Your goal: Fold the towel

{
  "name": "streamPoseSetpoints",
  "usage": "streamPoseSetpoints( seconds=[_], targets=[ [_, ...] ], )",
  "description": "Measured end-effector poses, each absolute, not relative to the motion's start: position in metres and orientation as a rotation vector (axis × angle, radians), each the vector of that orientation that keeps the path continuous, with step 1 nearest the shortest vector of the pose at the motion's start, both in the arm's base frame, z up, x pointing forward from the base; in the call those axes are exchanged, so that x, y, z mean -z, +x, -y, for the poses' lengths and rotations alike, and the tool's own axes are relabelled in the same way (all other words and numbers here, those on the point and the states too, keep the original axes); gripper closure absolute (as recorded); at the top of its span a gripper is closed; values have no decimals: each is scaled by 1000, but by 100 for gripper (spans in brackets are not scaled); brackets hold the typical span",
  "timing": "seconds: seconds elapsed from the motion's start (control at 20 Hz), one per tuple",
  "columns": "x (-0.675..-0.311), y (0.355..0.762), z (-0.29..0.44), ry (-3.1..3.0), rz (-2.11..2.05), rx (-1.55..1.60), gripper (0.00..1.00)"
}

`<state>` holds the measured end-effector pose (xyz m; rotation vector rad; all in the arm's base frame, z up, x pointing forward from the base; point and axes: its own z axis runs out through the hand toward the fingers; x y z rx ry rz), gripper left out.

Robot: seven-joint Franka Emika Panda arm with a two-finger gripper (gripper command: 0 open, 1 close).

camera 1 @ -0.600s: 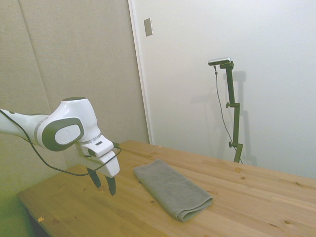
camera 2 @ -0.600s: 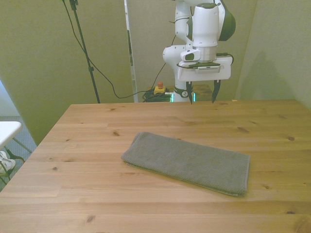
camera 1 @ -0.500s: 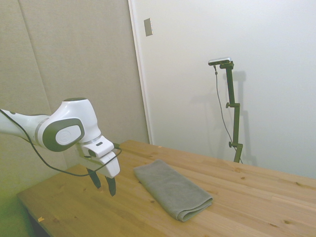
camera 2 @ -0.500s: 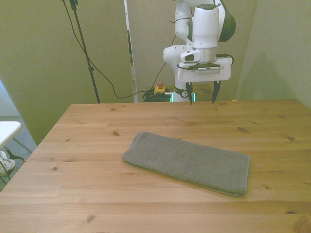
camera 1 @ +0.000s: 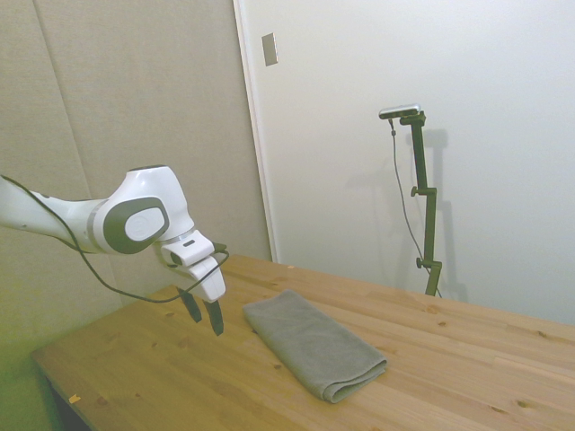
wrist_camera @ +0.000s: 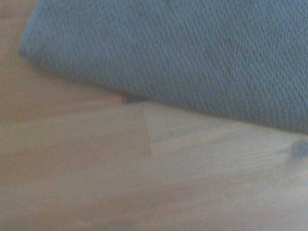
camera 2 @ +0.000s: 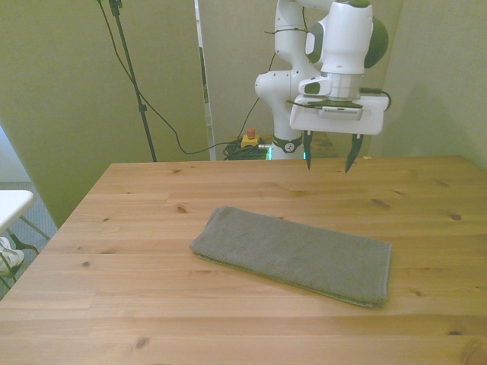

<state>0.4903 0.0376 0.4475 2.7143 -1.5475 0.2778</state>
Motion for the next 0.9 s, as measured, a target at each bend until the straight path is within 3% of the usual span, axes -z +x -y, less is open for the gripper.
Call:
streamPoseSetpoints(
  seconds=[0.45, 0.9],
  targets=[
    [-442, 603, -103, 2534, 1631, -304, 0],
    [-417, 674, -127, 2380, 1570, -238, 0]
  ],
)
